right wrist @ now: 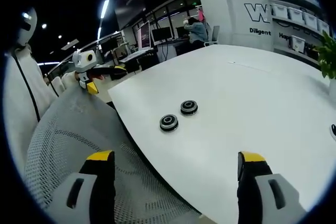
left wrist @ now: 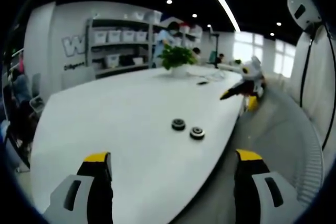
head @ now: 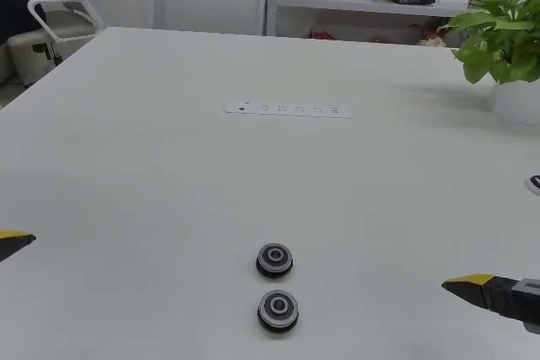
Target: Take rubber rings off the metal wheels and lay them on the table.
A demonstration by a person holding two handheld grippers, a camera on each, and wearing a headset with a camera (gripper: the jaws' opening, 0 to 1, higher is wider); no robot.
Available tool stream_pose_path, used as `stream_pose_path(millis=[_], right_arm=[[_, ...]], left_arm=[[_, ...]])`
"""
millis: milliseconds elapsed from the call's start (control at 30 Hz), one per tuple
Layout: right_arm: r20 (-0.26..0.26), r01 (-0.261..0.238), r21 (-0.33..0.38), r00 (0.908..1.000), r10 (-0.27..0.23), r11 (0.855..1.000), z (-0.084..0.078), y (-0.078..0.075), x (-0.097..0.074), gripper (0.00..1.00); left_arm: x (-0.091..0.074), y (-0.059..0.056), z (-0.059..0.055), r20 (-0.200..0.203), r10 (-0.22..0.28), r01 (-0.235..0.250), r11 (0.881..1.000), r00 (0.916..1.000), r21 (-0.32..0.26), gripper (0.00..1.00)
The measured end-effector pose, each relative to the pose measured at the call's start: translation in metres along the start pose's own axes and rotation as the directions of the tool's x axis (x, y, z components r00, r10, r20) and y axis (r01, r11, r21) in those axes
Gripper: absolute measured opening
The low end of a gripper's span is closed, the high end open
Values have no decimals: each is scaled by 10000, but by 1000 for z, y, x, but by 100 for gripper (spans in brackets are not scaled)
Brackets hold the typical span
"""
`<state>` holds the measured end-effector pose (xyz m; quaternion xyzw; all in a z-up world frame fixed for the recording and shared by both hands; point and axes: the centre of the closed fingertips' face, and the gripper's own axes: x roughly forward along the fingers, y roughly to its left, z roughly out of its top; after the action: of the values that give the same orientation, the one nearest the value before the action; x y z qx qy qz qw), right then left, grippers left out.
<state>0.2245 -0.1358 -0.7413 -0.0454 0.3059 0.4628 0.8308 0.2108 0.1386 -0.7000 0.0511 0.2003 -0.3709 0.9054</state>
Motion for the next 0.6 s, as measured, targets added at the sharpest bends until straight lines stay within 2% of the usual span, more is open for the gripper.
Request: stream_pose_path(millis=[600], right_arm=[[-13, 61, -24, 10000, -61, 10000, 0, -1, 0, 92]], left_arm=[[-2, -1, -3, -85, 3, -4, 9999, 10000, -127, 99]])
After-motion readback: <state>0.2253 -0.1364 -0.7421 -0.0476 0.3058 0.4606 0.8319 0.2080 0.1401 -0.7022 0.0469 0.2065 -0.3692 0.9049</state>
